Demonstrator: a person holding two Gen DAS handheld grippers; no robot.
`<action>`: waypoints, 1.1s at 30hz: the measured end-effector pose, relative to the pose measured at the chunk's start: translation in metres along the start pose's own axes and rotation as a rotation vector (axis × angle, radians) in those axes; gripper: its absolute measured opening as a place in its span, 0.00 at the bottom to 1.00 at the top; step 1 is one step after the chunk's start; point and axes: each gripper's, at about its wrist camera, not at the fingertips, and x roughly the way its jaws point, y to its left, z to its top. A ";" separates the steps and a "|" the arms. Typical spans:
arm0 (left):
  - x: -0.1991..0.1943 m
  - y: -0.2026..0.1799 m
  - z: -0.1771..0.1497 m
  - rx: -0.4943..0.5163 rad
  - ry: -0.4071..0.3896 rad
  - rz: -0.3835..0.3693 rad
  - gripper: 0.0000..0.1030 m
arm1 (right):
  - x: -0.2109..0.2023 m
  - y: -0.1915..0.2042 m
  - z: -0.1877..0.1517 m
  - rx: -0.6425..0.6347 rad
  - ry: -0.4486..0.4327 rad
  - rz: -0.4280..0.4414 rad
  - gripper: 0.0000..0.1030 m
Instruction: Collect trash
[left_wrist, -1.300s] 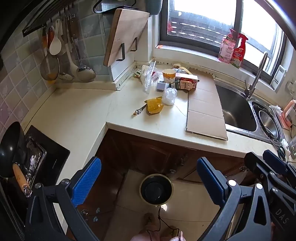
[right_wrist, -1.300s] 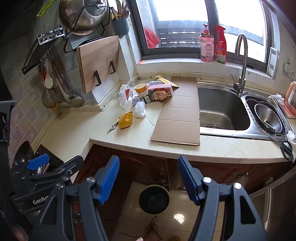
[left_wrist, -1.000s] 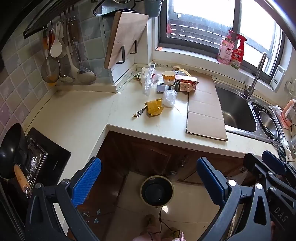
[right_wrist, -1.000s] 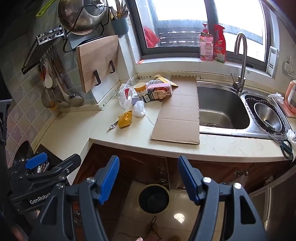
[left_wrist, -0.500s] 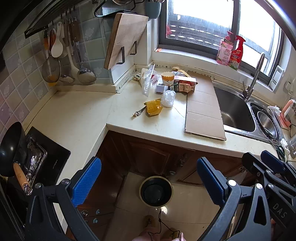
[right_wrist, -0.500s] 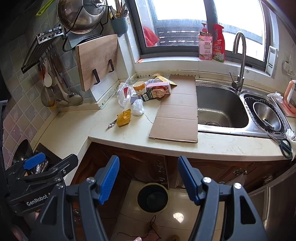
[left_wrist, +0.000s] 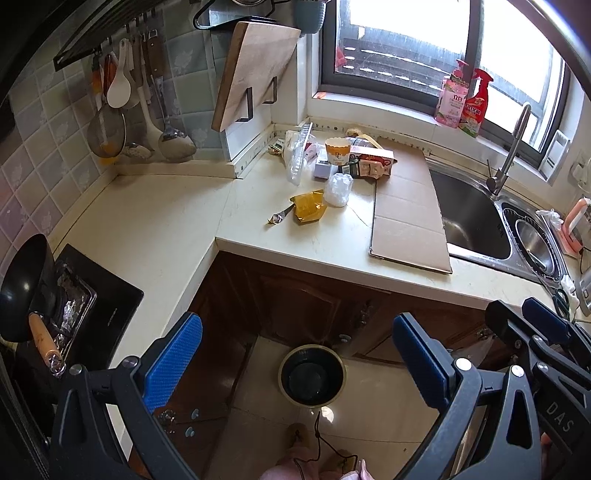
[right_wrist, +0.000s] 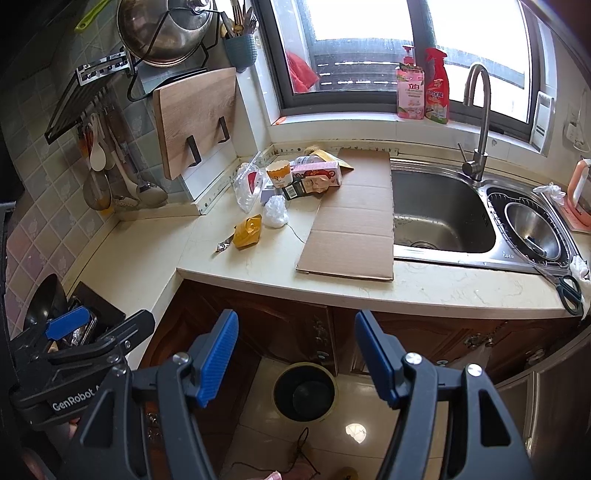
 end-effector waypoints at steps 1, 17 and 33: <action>-0.001 0.000 -0.001 -0.002 0.001 -0.001 0.99 | 0.000 0.000 0.000 0.000 0.000 0.000 0.64; -0.011 -0.001 -0.015 -0.022 0.006 0.007 0.99 | -0.013 -0.003 -0.014 -0.008 -0.005 0.007 0.64; -0.025 0.002 -0.027 -0.048 -0.002 0.044 0.99 | -0.023 -0.003 -0.015 -0.050 -0.005 0.020 0.64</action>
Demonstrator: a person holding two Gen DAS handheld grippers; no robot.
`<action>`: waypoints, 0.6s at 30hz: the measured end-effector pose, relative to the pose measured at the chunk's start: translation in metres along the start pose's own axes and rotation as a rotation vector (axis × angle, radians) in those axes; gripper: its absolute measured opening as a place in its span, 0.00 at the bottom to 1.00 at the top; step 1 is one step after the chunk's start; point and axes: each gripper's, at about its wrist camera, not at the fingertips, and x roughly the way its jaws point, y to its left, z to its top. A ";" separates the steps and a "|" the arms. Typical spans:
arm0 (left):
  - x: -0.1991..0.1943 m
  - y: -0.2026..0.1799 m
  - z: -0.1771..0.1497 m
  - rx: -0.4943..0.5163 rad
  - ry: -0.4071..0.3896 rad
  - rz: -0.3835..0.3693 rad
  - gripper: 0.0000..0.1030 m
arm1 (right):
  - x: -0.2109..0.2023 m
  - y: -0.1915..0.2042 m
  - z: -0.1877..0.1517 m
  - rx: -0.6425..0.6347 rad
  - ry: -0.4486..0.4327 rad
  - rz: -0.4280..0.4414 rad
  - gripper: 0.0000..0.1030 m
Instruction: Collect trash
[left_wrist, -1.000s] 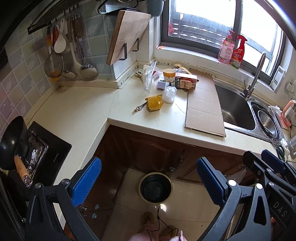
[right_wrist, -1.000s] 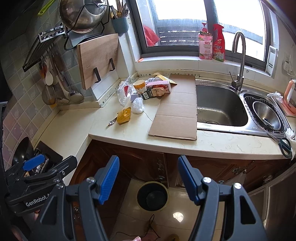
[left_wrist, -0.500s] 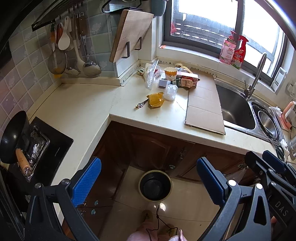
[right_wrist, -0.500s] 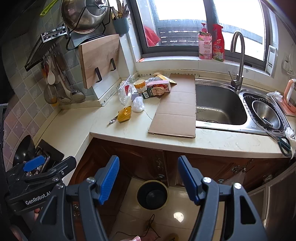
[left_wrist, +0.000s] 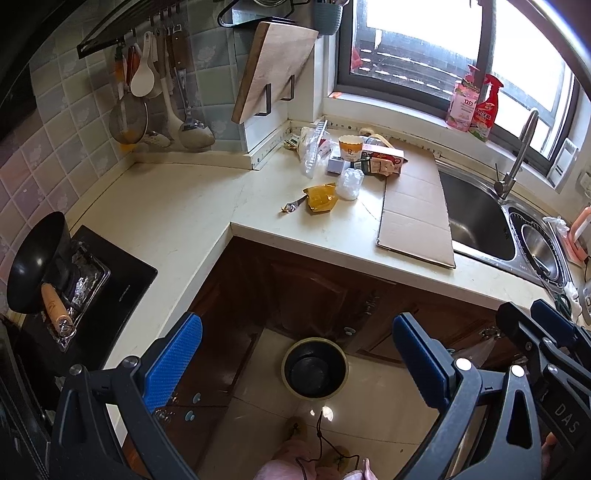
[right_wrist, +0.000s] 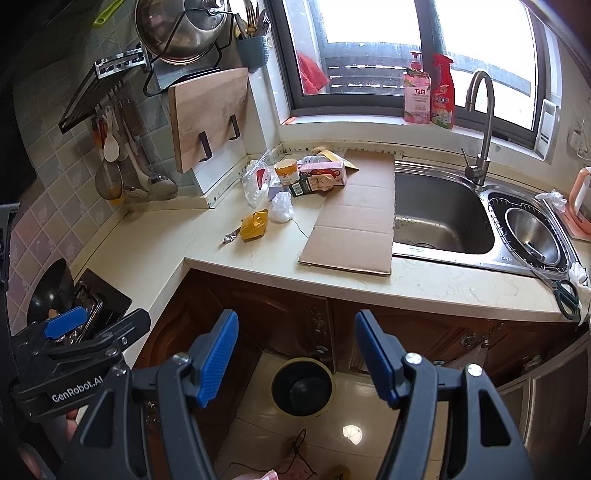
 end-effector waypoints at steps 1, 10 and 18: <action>-0.001 0.001 0.000 -0.003 -0.001 0.003 0.99 | -0.001 0.000 0.000 -0.006 -0.001 0.001 0.64; -0.008 0.014 0.003 -0.027 -0.055 0.065 0.99 | 0.001 -0.004 0.001 -0.068 -0.024 0.005 0.64; -0.018 0.039 0.004 -0.092 -0.113 0.044 0.99 | 0.009 -0.018 0.006 -0.082 -0.053 -0.005 0.64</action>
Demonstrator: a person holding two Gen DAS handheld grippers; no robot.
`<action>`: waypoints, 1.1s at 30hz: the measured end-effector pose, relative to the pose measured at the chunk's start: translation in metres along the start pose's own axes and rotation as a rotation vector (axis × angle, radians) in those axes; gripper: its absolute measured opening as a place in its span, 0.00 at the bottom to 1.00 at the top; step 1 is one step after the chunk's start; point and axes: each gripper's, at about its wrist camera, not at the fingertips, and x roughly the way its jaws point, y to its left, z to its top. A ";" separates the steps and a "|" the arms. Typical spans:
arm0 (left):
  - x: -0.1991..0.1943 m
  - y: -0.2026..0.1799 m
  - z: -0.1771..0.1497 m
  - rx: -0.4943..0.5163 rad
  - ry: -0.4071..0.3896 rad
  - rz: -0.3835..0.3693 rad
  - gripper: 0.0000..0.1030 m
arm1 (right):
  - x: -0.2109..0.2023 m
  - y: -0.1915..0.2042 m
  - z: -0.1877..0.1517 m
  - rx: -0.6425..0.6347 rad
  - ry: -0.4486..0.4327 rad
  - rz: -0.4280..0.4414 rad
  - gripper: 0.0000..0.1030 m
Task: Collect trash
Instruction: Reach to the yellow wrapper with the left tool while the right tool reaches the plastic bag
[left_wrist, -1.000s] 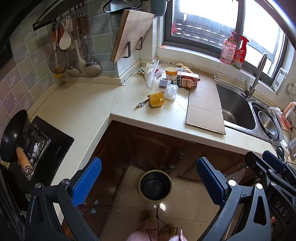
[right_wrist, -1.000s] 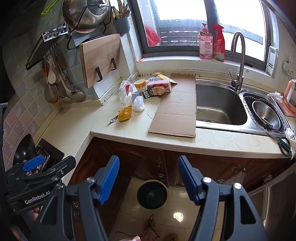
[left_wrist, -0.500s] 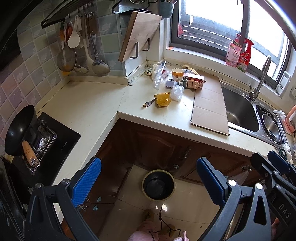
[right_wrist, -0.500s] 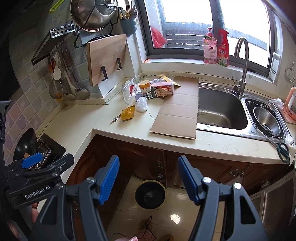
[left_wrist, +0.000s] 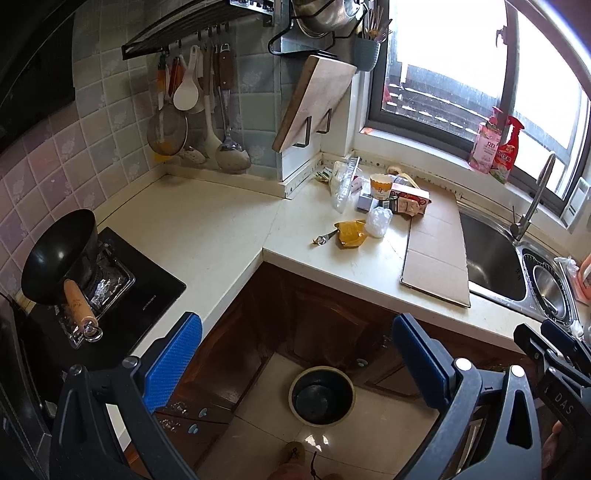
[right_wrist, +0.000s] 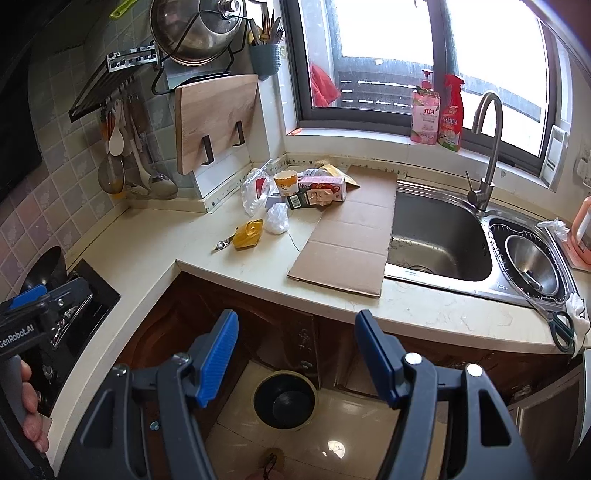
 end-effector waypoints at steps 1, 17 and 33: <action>0.001 0.002 0.000 -0.001 0.009 -0.003 0.99 | 0.002 -0.002 0.001 0.001 -0.001 -0.001 0.64; 0.115 -0.004 0.039 -0.006 0.176 -0.138 0.99 | 0.078 -0.008 0.048 0.039 0.054 -0.065 0.64; 0.321 -0.061 0.104 0.040 0.363 -0.208 0.99 | 0.244 -0.005 0.116 0.131 0.193 -0.040 0.64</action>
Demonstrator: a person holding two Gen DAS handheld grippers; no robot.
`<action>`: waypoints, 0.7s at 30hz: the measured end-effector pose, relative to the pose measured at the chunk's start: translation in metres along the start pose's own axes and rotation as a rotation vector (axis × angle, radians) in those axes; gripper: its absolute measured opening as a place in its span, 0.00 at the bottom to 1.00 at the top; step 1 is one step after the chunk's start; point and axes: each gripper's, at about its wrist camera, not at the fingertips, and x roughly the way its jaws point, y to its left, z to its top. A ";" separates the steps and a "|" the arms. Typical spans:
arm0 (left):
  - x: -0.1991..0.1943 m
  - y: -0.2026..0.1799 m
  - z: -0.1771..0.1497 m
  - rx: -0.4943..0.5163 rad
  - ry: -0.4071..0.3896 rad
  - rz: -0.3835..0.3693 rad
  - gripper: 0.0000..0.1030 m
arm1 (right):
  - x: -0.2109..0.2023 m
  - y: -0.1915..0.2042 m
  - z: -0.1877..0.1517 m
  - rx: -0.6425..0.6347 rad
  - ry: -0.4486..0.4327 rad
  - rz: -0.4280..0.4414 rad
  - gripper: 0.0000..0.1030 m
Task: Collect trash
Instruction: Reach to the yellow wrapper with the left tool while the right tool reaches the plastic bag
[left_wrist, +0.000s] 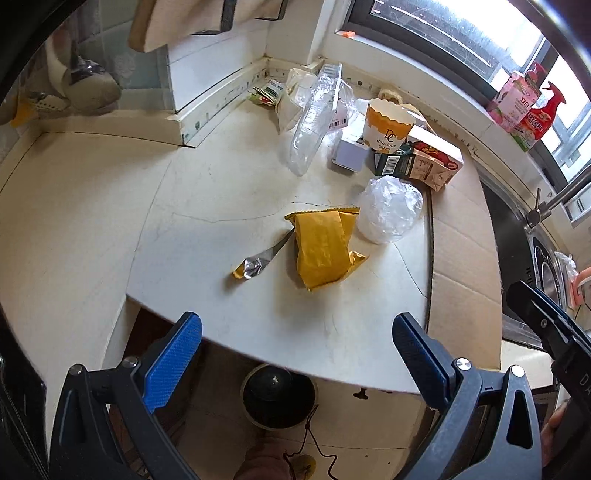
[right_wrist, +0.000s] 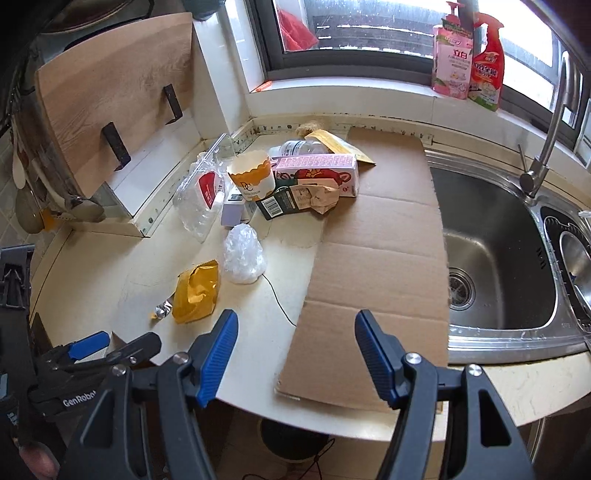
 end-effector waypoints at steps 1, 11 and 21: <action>0.008 -0.003 0.005 0.008 0.004 0.006 0.99 | 0.009 0.002 0.005 0.002 0.006 0.013 0.64; 0.059 -0.020 0.030 0.081 0.006 0.093 0.99 | 0.081 0.018 0.047 0.018 0.056 0.090 0.64; 0.079 -0.003 0.044 0.018 0.038 0.025 0.57 | 0.129 0.030 0.054 0.025 0.139 0.125 0.40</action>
